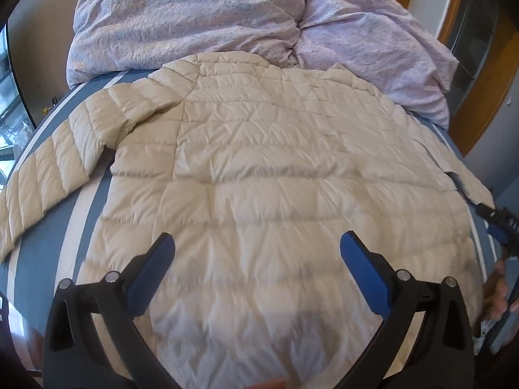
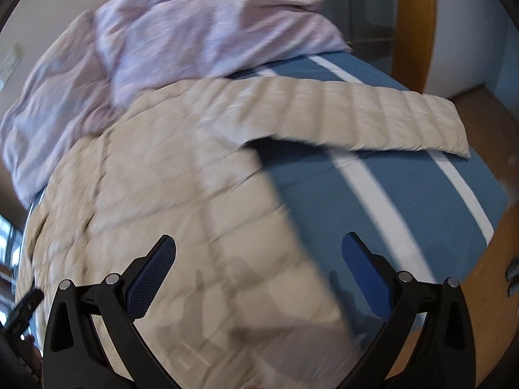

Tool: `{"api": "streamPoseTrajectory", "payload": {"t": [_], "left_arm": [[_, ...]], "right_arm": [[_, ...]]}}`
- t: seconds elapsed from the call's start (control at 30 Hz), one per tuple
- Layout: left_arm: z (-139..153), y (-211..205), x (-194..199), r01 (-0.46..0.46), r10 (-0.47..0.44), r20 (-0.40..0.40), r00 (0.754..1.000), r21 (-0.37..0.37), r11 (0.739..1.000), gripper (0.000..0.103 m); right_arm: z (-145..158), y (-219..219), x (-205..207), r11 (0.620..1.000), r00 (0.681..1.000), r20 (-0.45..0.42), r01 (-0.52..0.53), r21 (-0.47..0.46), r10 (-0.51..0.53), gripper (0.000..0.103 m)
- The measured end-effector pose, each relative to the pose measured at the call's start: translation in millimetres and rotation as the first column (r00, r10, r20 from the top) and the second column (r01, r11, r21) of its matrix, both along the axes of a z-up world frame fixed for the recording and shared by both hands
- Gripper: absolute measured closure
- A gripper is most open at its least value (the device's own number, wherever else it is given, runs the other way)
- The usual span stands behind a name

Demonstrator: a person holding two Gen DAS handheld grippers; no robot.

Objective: Fold large clothes
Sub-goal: 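Reach the right tool to the jacket's sleeve and close on it, then lift the sleeve with the right tool and fold it across the jacket back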

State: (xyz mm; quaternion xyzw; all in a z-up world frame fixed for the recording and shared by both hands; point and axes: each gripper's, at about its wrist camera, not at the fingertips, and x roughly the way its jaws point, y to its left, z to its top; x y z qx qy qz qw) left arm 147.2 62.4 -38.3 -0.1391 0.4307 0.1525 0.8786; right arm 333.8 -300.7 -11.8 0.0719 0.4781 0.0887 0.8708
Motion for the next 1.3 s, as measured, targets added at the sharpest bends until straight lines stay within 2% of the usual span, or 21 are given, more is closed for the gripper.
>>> {"api": "streamPoseTrajectory", "payload": {"t": [0.1, 0.2, 0.43, 0.6, 0.7, 0.87, 0.97, 1.03, 1.1, 1.13, 1.2, 1.3], "left_arm": [[-8, 6, 12, -0.009, 0.009, -0.005, 1.0, 0.034, 0.999, 0.002], [-19, 13, 23, -0.018, 0.02, -0.023, 1.0, 0.06, 0.998, 0.002], [-32, 18, 35, -0.025, 0.029, -0.037, 0.999, 0.109, 0.994, 0.002], [-36, 17, 40, -0.027, 0.034, -0.049, 0.998, 0.14, 0.99, 0.002], [-39, 17, 41, -0.028, 0.038, -0.061, 0.997, 0.155, 0.988, 0.002], [-42, 16, 43, -0.029, 0.042, -0.072, 0.997, 0.169, 0.985, 0.002], [-44, 17, 44, -0.031, 0.044, -0.076, 0.996, 0.166, 0.986, 0.002], [-45, 18, 44, -0.031, 0.045, -0.079, 0.996, 0.161, 0.986, 0.002], [-46, 18, 44, -0.032, 0.045, -0.081, 0.996, 0.156, 0.987, 0.002], [-46, 18, 44, -0.032, 0.045, -0.083, 0.995, 0.155, 0.987, 0.002], [-47, 18, 44, -0.031, 0.044, -0.085, 0.995, 0.153, 0.988, 0.002], [-48, 18, 44, -0.03, 0.043, -0.086, 0.995, 0.154, 0.988, 0.002]], "right_arm": [[-5, -27, 34, 0.998, 0.998, -0.016, 0.069, 0.011, -0.068, 0.001], [-8, -55, 62, 0.988, 0.988, -0.006, 0.153, -0.019, -0.153, 0.001], [-14, -128, 119, 0.93, 0.935, 0.022, 0.353, -0.106, -0.353, 0.001], [-22, -165, 139, 0.883, 0.895, 0.026, 0.444, -0.15, -0.446, 0.016], [-29, -186, 144, 0.862, 0.868, -0.002, 0.493, -0.117, -0.496, 0.022], [-43, -207, 146, 0.845, 0.844, -0.056, 0.531, -0.062, -0.534, 0.03], [-52, -219, 140, 0.83, 0.826, -0.092, 0.558, -0.004, -0.556, 0.039], [-51, -216, 136, 0.826, 0.823, -0.075, 0.562, -0.03, -0.563, 0.049], [-52, -214, 136, 0.831, 0.829, -0.066, 0.554, -0.045, -0.556, 0.065], [-52, -213, 136, 0.834, 0.832, -0.063, 0.55, -0.048, -0.552, 0.068], [-52, -213, 136, 0.835, 0.833, -0.062, 0.548, -0.041, -0.55, 0.081], [-46, -212, 133, 0.839, 0.836, -0.065, 0.544, -0.017, -0.544, 0.094]]}}
